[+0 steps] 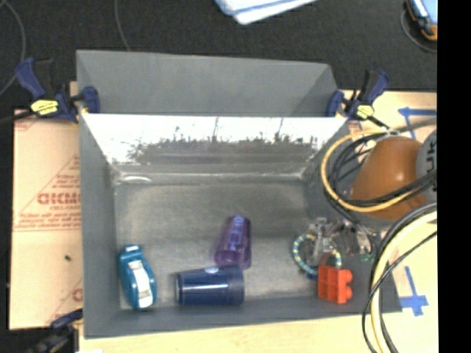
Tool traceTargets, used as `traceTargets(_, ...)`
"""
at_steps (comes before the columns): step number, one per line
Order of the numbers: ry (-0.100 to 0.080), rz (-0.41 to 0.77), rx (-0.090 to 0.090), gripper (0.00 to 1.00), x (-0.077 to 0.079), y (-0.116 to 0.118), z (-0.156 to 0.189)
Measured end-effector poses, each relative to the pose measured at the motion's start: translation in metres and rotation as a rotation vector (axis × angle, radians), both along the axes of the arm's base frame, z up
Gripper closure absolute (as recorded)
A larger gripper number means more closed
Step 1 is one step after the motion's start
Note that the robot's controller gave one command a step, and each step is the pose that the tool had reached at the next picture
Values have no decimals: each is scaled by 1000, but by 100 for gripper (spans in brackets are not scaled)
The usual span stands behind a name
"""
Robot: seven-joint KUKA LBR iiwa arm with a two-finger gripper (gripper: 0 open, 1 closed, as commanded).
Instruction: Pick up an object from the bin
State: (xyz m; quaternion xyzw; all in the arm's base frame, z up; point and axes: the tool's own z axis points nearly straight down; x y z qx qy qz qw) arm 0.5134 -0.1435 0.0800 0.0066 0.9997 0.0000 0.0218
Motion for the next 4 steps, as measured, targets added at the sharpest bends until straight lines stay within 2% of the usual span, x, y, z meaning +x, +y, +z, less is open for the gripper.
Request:
traceTargets(1, 0, 1, 0, 100, 0, 0, 0)
traceTargets(2, -37, -89, 6, 100, -7, -8, -3)
traceTargets(3, -24, -85, 0, 100, -15, -4, 16)
traceTargets(4, -84, -73, -4, 100, -16, -1, -3)
